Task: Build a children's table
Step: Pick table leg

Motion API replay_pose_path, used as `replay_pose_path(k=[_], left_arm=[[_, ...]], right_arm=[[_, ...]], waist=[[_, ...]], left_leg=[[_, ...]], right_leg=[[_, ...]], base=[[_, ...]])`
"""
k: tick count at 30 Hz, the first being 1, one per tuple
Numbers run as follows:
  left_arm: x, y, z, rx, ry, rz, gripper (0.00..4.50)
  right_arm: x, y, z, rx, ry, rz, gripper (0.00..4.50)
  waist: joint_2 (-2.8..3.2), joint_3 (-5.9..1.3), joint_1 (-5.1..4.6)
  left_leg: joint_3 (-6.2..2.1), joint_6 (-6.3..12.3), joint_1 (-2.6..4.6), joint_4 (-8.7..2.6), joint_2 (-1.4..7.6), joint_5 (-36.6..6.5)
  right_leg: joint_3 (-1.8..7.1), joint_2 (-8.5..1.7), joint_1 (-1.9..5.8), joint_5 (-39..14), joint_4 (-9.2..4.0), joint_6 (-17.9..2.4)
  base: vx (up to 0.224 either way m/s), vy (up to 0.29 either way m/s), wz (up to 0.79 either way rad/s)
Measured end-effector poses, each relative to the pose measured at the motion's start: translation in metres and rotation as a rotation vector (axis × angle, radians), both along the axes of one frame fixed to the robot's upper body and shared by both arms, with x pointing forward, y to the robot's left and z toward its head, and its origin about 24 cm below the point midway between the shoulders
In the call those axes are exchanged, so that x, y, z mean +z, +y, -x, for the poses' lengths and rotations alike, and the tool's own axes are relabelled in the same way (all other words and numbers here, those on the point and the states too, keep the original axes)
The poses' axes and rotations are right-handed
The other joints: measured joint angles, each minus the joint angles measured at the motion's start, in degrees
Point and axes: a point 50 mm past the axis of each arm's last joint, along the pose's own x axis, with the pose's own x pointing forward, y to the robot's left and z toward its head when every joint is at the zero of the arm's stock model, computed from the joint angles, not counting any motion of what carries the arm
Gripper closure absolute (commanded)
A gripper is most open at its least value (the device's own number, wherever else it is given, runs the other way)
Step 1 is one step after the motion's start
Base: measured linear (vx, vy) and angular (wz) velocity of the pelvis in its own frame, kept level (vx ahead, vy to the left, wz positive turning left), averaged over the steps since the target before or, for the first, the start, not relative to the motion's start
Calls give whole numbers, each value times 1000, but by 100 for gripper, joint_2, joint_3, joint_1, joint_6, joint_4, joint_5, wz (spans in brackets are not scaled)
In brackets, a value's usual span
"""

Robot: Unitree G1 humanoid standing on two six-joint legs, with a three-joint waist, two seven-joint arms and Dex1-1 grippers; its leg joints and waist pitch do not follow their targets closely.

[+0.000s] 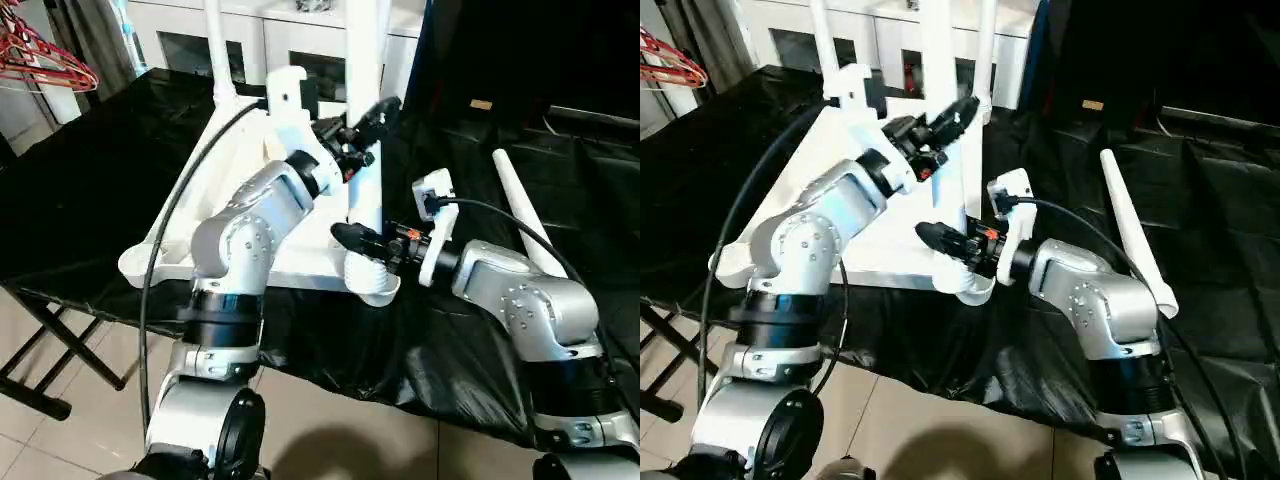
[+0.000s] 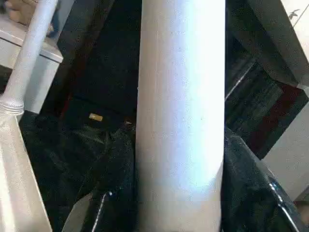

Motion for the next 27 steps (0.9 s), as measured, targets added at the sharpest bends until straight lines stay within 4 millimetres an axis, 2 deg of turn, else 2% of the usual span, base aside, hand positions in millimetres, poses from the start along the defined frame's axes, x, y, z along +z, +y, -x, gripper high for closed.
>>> replay_pose_path(k=[2, 6, 8, 15, 27], left_arm=[[-2, -1, 0, -5, 8, -7, 268], [-3, -6, 3, -50, -16, -45, 269], [-3, -8, 4, -78, -32, -66, 269], [-4, -13, 7, -129, -62, -108, 269], [-4, -17, 11, -188, -89, -129, 269]], right_arm=[[4, 1, -1, 8, -16, -2, 183], [9, -6, -3, 24, -34, 36, 143], [10, -14, -6, 26, -24, 73, 142], [4, -22, -1, 99, 45, 134, 141], [-3, -19, 3, 158, 99, 160, 141]], waist=[[0, 0, -3], [-3, 0, 8], [-6, 0, 3], [-8, -1, -15], [-23, 0, -4]], left_leg=[[0, 0, 0, 0, 0, 0], [0, 0, -1, 1, -1, 0], [1, 0, -1, 2, -1, 0], [1, 0, -1, 2, 0, 0], [1, 1, 1, 7, 0, 0]], right_leg=[[1, 0, 0, 1, 0, 1], [1, 0, 1, 1, -1, 1], [2, 0, 1, 1, -1, 2], [2, 1, -1, 1, 2, 2], [3, 0, 0, 3, 9, 0]], base=[[0, 0, 0], [0, 0, 0], [0, 0, 0], [0, 0, 0], [0, 0, 0]])
